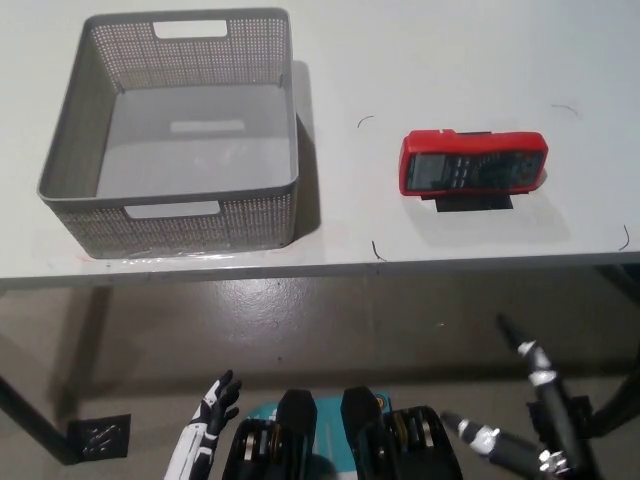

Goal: Use the right hand to pick up a multimeter on the right side and put it into a container on the left side

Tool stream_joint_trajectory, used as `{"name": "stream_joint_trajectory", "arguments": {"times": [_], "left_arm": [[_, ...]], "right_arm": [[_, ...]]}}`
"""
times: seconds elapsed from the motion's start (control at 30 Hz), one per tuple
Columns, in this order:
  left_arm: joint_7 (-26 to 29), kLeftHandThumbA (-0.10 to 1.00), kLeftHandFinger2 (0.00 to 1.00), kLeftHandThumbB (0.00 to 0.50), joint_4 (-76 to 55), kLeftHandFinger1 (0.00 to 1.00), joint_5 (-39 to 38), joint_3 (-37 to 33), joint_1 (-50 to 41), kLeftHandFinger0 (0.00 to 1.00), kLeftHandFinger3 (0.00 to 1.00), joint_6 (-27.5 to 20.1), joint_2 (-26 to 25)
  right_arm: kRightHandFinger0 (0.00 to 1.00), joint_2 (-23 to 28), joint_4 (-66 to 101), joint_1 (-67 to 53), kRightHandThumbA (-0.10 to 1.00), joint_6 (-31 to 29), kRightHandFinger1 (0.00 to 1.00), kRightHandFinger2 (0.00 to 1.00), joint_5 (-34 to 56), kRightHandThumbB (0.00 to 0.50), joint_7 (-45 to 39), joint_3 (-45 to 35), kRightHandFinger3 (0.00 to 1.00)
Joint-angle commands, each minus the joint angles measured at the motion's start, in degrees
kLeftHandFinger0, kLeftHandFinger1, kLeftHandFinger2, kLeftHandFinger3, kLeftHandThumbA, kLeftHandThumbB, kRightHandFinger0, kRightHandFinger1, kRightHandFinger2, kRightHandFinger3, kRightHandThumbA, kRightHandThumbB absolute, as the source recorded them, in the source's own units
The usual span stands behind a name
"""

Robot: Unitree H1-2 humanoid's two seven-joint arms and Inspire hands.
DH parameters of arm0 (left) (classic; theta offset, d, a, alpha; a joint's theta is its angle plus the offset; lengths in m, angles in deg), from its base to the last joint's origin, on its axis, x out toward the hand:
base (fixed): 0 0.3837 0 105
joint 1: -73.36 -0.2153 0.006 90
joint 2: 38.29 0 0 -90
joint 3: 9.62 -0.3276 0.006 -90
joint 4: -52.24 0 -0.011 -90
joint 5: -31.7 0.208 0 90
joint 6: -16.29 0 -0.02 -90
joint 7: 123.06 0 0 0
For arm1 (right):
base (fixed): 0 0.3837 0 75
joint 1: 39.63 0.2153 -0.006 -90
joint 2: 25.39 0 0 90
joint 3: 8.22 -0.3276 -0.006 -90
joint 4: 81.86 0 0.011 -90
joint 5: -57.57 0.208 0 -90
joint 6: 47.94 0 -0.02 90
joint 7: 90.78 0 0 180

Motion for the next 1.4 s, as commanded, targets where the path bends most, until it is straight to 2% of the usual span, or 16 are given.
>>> {"name": "stream_joint_trajectory", "arguments": {"times": [0.0, 0.03, 0.13, 0.23, 0.33, 0.4, 0.57, 0.6, 0.7, 0.77, 0.83, 0.9, 0.97, 1.37], "left_arm": [[1.33, 1.00, 1.00, 0.268, -0.74, 1.00, 1.36, -0.34, -0.20, 1.00, 1.00, -3.39, -0.33], [1.44, 1.00, 1.00, 0.268, -0.59, 1.00, 1.47, -0.34, -0.18, 1.00, 1.00, -3.39, -0.36], [1.15, 1.00, 1.00, 0.267, -0.37, 1.00, 1.02, -0.43, -0.42, 1.00, 1.00, -3.39, -0.23], [1.21, 1.00, 1.00, 0.242, -0.39, 1.00, 0.87, -0.50, -0.42, 1.00, 1.00, -3.39, -0.14], [1.04, 1.00, 1.00, 0.236, -0.36, 1.00, 0.82, -0.44, -0.18, 1.00, 1.00, -3.39, -0.39], [1.01, 1.00, 1.00, 0.233, -0.27, 1.00, 0.54, -0.40, -0.11, 1.00, 1.00, -3.39, -0.38], [0.84, 1.00, 1.00, 0.230, 0.25, 1.00, -0.26, -0.45, -0.20, 1.00, 1.00, -3.39, -0.15], [0.75, 1.00, 1.00, 0.224, 0.18, 1.00, -0.15, -0.53, -0.45, 1.00, 1.00, -3.39, -0.27], [0.78, 1.00, 1.00, 0.210, 0.15, 1.00, 0.19, -0.83, -0.56, 1.00, 1.00, -3.39, -0.21], [0.86, 1.00, 1.00, 0.216, 0.19, 1.00, 0.15, -1.01, -1.11, 1.00, 1.00, -3.39, -0.14], [1.14, 1.00, 1.00, 0.225, 0.31, 1.00, 0.35, -1.14, -1.31, 1.00, 1.00, -3.39, -0.26], [0.96, 1.00, 1.00, 0.230, 0.28, 1.00, 0.13, -1.21, -1.57, 1.00, 1.00, -3.39, -0.18], [0.69, 1.00, 1.00, 0.232, 0.32, 1.00, -0.20, -1.24, -1.46, 1.00, 1.00, -3.39, -0.13], [1.52, 1.00, 1.00, 0.239, 0.51, 1.00, 0.27, -1.76, -1.94, 1.00, 1.00, -3.39, -0.28]], "right_arm": [[1.00, 5.10, 13.13, 5.20, 1.00, 8.14, 1.00, 1.00, -7.07, 0.349, -4.18, -3.53, 1.00], [1.00, 7.41, 15.52, 7.99, 1.00, 11.43, 1.00, 1.00, -7.64, 0.378, -6.60, -4.39, 1.00], [1.00, 11.70, 17.63, 12.99, 1.00, 16.20, 1.00, 1.00, -8.23, 0.410, -10.28, -5.41, 1.00], [1.00, 17.59, 19.67, 20.39, 1.00, 24.19, 1.00, 1.00, -9.74, 0.462, -16.85, -5.20, 1.00], [1.00, 22.03, 19.69, 28.36, 1.00, 30.11, 1.00, 1.00, -12.86, 0.465, -22.77, -3.38, 1.00], [1.00, 24.60, 17.83, 34.32, 1.00, 33.53, 1.00, 1.00, -14.18, 0.447, -27.33, -1.15, 1.00], [1.00, 27.72, 5.91, 48.00, 1.00, 36.58, 1.00, 1.00, -16.74, 0.437, -36.42, 6.68, 1.00], [1.00, 27.74, 4.04, 49.94, 1.00, 38.04, 1.00, 1.00, -17.55, 0.444, -38.02, 8.23, 1.00], [1.00, 27.26, -3.97, 56.67, 1.00, 37.54, 1.00, 1.00, -19.95, 0.466, -40.83, 12.57, 1.00], [1.00, 26.44, -8.15, 59.68, 1.00, 37.56, 1.00, 1.00, -20.85, 0.475, -41.72, 14.86, 1.00], [1.00, 24.83, -14.23, 63.75, 1.00, 38.17, 1.00, 1.00, -21.84, 0.458, -43.07, 17.69, 1.00], [1.00, 23.45, -21.36, 67.43, 1.00, 36.69, 1.00, 1.00, -23.44, 0.475, -43.69, 21.02, 1.00], [1.00, 22.21, -27.45, 70.12, 1.00, 35.64, 1.00, 1.00, -24.13, 0.499, -43.26, 23.22, 1.00], [1.00, 13.60, -57.78, 82.04, 1.00, 33.24, 1.00, 1.00, -23.40, 0.500, -35.98, 29.11, 1.00]]}}
